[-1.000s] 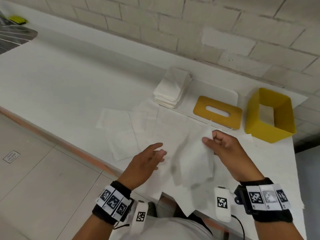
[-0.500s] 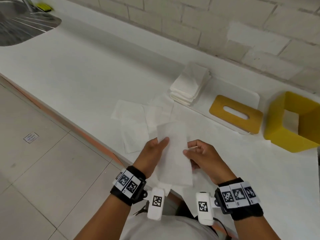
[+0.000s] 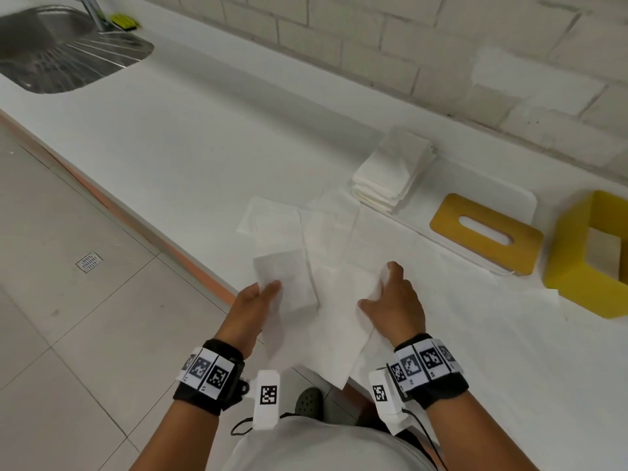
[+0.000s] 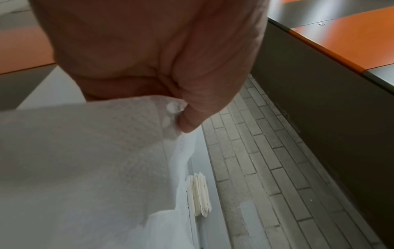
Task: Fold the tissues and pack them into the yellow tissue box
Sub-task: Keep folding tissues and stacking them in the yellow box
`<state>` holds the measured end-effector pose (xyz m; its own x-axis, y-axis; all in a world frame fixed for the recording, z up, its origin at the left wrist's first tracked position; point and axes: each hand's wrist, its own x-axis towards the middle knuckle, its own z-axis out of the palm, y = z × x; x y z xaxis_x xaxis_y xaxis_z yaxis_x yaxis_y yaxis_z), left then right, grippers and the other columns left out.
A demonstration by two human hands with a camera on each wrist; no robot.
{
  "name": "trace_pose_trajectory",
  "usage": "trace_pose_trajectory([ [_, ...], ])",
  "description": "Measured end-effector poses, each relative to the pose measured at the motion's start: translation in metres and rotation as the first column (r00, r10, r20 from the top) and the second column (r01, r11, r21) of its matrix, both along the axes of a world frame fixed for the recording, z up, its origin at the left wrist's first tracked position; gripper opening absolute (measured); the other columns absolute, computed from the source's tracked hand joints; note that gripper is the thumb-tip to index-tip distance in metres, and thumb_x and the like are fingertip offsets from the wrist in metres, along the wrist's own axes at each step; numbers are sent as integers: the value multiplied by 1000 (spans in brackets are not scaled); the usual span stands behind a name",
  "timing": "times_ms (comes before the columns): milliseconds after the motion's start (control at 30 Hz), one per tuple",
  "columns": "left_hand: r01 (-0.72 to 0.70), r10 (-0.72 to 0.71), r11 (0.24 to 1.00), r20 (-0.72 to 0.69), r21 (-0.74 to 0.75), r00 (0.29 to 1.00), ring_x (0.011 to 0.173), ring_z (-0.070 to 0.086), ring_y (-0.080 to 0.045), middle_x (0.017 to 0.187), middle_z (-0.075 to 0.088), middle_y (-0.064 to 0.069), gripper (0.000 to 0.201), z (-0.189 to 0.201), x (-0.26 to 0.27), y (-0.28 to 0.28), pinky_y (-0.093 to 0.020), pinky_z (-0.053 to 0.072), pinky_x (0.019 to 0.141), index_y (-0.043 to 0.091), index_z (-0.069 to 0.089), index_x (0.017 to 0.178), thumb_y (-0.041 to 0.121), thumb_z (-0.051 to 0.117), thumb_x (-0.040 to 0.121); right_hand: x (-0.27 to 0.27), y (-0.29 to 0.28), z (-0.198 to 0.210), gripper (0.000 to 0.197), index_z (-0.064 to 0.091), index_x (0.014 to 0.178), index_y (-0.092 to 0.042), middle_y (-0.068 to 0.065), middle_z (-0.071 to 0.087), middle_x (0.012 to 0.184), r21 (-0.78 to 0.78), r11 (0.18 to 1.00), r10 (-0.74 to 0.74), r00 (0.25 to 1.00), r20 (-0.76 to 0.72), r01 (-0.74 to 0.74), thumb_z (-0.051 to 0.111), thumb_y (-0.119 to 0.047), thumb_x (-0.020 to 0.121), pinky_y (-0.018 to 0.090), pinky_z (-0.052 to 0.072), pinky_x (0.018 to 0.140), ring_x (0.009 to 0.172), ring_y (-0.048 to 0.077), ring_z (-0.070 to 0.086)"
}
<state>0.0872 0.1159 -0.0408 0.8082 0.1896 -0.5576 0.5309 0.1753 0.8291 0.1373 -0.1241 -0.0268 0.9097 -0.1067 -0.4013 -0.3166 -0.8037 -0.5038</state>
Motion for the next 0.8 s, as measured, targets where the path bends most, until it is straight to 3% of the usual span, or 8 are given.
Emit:
trace_pose_trajectory([
  [133, -3, 3, 1000, -16, 5, 1000, 105, 73, -31, 109, 79, -6, 26, 2, -1, -3, -48, 58, 94, 15, 72, 118, 32, 57, 104, -2, -2, -3, 68, 39, 142, -21, 7, 62, 127, 75, 996, -46, 999, 21, 44, 75, -25, 85, 30, 47, 82, 112, 27, 61],
  [200, 16, -16, 1000, -12, -14, 1000, 107, 73, -32, 111, 79, -6, 28, 3, -1, -5, -51, 56, 98, 16, 72, 119, 34, 57, 104, -5, -6, -4, 57, 46, 134, -22, 1, 67, 110, 128, 990, -73, 996, 59, 65, 75, -24, 85, 28, 46, 75, 95, 19, 63],
  [333, 72, -71, 996, 21, -51, 997, 106, 74, -29, 112, 79, -7, 34, 12, 3, -8, -46, 57, 96, 13, 72, 120, 38, 54, 105, -13, -16, -4, 20, 58, 90, -15, -8, 61, 75, 267, 957, -163, 971, 174, 112, 75, -26, 89, 25, 43, 62, 71, 14, 59],
  [433, 92, -89, 995, 65, -49, 994, 102, 75, -25, 111, 79, -7, 34, 21, 7, -10, -39, 58, 88, 12, 72, 118, 37, 52, 106, -21, -29, 10, 38, 49, 69, -10, -5, 48, 60, 378, 921, -218, 926, 309, 91, 72, -29, 93, 21, 35, 55, 55, 7, 41],
  [533, 131, -125, 990, 114, -43, 986, 86, 76, -13, 94, 80, 4, 33, 29, 13, -13, -23, 56, 73, 11, 71, 113, 36, 50, 107, -28, -39, 42, 43, 41, 72, -6, 9, 39, 64, 563, 826, -254, 912, 323, 31, 67, -31, 96, 32, 34, 61, 60, 11, 37],
  [633, 187, -178, 981, 153, -45, 972, 45, 58, 5, 56, 66, 16, 28, 42, 19, -21, -9, 42, 45, 14, 67, 100, 32, 47, 109, -34, -45, 82, 48, 44, 79, -3, 10, 41, 72, 813, 579, -215, 952, 217, -54, 70, -43, 89, 33, 32, 64, 67, 19, 37],
  [700, 227, -218, 973, 161, -39, 963, 53, 63, 4, 67, 73, 15, 27, 50, 25, -30, -10, 45, 49, 17, 69, 103, 35, 49, 108, -35, -43, 99, 46, 54, 84, -3, 20, 51, 72, 826, 549, -173, 949, 263, -128, 72, -45, 90, 31, 42, 70, 71, 19, 49],
  [800, 279, -268, 959, 187, -39, 945, 84, 72, -8, 95, 79, 7, 30, 57, 31, -46, -21, 49, 73, 20, 75, 108, 40, 53, 106, -30, -34, 104, 51, 55, 86, 1, 34, 51, 78, 747, 638, -172, 911, 375, -187, 72, -48, 90, 39, 41, 70, 70, 25, 47],
])
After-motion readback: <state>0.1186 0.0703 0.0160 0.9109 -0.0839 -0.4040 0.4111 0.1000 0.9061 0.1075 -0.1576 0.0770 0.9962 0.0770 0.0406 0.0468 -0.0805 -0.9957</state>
